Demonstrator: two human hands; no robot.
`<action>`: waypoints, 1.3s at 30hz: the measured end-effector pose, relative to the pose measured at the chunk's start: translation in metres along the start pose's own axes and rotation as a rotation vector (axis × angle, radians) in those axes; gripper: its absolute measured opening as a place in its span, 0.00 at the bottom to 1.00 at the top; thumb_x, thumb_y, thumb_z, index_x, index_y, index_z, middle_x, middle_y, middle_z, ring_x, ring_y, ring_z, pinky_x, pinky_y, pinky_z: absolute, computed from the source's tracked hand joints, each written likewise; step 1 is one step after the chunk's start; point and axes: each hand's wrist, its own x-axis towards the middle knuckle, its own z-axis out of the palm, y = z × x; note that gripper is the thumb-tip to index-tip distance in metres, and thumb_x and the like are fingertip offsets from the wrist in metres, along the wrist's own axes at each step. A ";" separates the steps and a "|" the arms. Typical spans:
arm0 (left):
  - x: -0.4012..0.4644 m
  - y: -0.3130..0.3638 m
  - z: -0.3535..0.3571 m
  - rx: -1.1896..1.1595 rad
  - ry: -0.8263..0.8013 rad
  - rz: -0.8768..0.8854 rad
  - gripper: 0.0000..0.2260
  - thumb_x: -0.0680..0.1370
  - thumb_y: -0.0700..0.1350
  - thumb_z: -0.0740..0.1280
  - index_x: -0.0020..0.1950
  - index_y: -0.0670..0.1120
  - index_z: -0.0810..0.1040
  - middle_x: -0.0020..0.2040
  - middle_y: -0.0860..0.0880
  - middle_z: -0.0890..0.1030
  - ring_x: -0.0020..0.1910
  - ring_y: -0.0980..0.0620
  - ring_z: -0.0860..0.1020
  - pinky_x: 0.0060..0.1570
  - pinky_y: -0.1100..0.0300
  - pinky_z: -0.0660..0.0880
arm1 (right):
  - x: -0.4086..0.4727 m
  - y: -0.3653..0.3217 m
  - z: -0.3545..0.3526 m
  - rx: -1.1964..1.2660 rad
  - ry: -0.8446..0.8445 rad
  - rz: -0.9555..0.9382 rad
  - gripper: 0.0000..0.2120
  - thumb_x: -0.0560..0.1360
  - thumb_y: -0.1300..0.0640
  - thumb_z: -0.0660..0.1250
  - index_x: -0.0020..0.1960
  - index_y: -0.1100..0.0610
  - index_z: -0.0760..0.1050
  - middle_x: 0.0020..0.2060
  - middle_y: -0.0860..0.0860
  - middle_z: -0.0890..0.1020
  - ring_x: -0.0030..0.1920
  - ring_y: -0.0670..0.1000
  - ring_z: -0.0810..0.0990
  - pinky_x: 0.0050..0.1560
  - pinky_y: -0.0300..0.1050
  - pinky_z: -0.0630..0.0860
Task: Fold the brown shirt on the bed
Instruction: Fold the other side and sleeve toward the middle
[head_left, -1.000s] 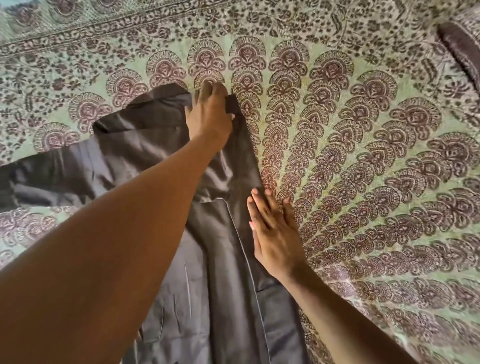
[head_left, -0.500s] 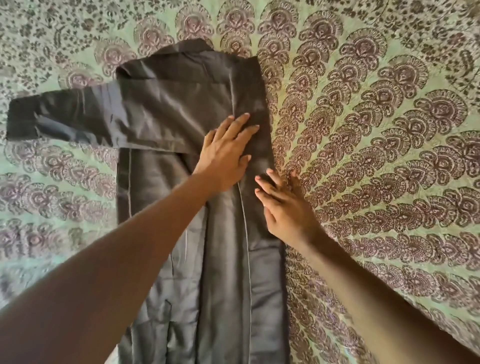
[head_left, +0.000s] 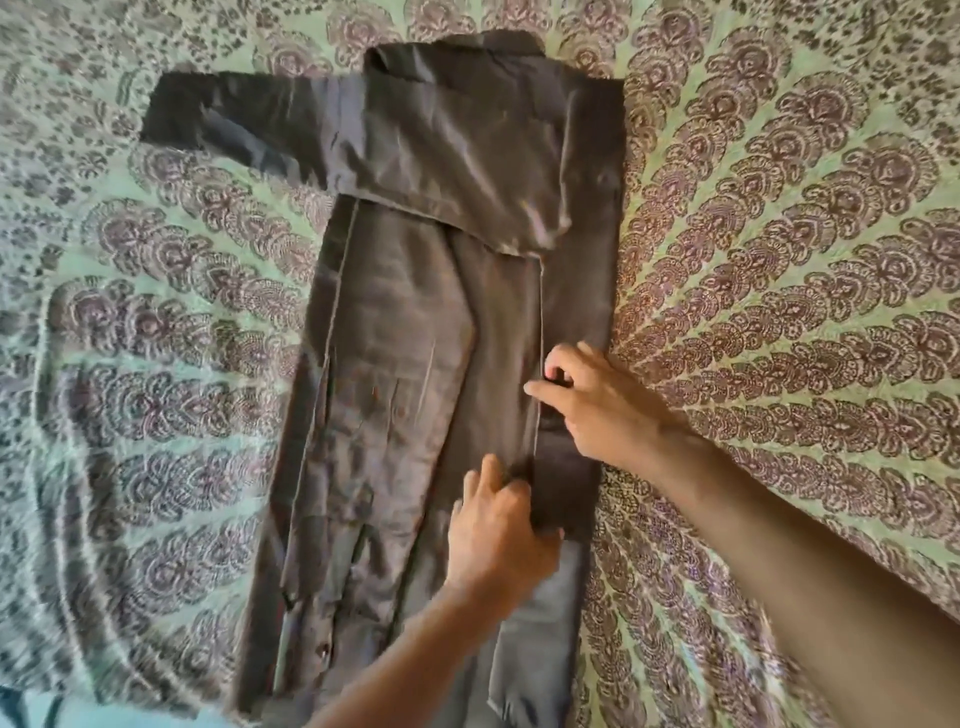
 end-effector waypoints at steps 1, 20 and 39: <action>-0.007 0.000 0.003 0.024 -0.026 0.000 0.14 0.74 0.54 0.70 0.54 0.46 0.79 0.62 0.47 0.68 0.63 0.42 0.70 0.56 0.45 0.78 | -0.001 -0.003 0.000 0.011 -0.024 -0.005 0.25 0.66 0.70 0.73 0.62 0.55 0.81 0.54 0.56 0.76 0.54 0.60 0.74 0.51 0.59 0.79; -0.062 -0.055 0.027 -0.212 0.194 0.013 0.19 0.77 0.36 0.68 0.65 0.47 0.67 0.59 0.44 0.75 0.55 0.39 0.80 0.46 0.46 0.77 | 0.000 -0.053 0.004 0.001 0.055 0.087 0.06 0.74 0.65 0.73 0.47 0.58 0.78 0.46 0.54 0.76 0.48 0.59 0.74 0.44 0.55 0.79; -0.064 -0.069 0.095 0.311 0.325 0.308 0.40 0.79 0.71 0.58 0.86 0.53 0.53 0.86 0.43 0.48 0.85 0.41 0.49 0.79 0.36 0.55 | -0.049 0.012 0.024 -0.234 -0.141 0.276 0.46 0.74 0.19 0.43 0.84 0.42 0.41 0.85 0.47 0.42 0.84 0.57 0.48 0.76 0.73 0.55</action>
